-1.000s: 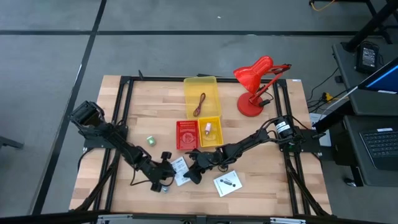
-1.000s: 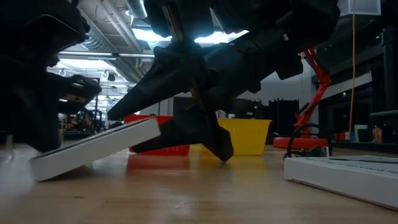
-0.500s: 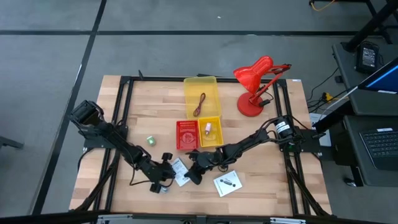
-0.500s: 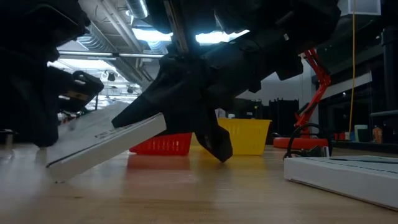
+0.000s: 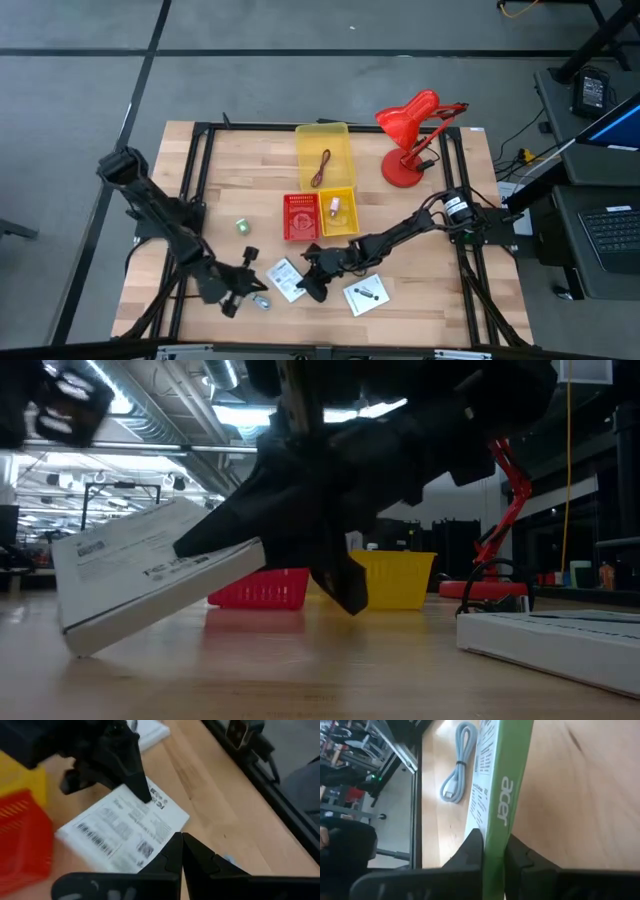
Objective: Pick and place items into bin
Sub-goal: Put the left white card reader box into the red bin
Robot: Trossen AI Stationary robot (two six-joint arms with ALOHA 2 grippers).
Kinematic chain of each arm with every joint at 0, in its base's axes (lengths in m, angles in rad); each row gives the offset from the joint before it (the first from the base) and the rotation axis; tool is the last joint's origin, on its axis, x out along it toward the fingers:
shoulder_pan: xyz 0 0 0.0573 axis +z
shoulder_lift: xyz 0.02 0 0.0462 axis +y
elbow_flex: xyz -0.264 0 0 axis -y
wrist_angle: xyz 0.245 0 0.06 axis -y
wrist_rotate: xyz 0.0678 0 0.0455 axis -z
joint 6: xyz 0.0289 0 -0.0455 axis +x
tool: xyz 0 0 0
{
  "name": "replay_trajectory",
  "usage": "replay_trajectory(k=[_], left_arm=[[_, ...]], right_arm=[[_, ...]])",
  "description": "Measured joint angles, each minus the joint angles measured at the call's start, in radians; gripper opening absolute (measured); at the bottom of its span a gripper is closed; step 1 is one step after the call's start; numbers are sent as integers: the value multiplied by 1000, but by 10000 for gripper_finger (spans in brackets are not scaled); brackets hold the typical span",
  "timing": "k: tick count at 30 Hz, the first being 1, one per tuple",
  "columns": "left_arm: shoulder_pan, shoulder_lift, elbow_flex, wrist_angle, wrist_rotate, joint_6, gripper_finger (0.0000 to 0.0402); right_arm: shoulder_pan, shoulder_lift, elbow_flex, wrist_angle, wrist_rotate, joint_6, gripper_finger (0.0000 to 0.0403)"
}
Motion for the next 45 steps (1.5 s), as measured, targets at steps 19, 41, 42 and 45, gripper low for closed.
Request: replay_trajectory(k=[19, 41, 42, 45], left_arm=[[-29, -46, -3, -20, -138, 26, 2], [237, -474, -239, 121, 96, 345, 2], [254, -495, -257, 132, 113, 358, 2], [301, -554, -298, 139, 159, 375, 2]], right_arm=[[90, -301, 0, -261, 294, -269, 17], [-57, -378, 1, -493, 436, -391, 17], [-74, -379, 1, -487, 417, -400, 17], [-123, -379, 1, -475, 375, -402, 17]])
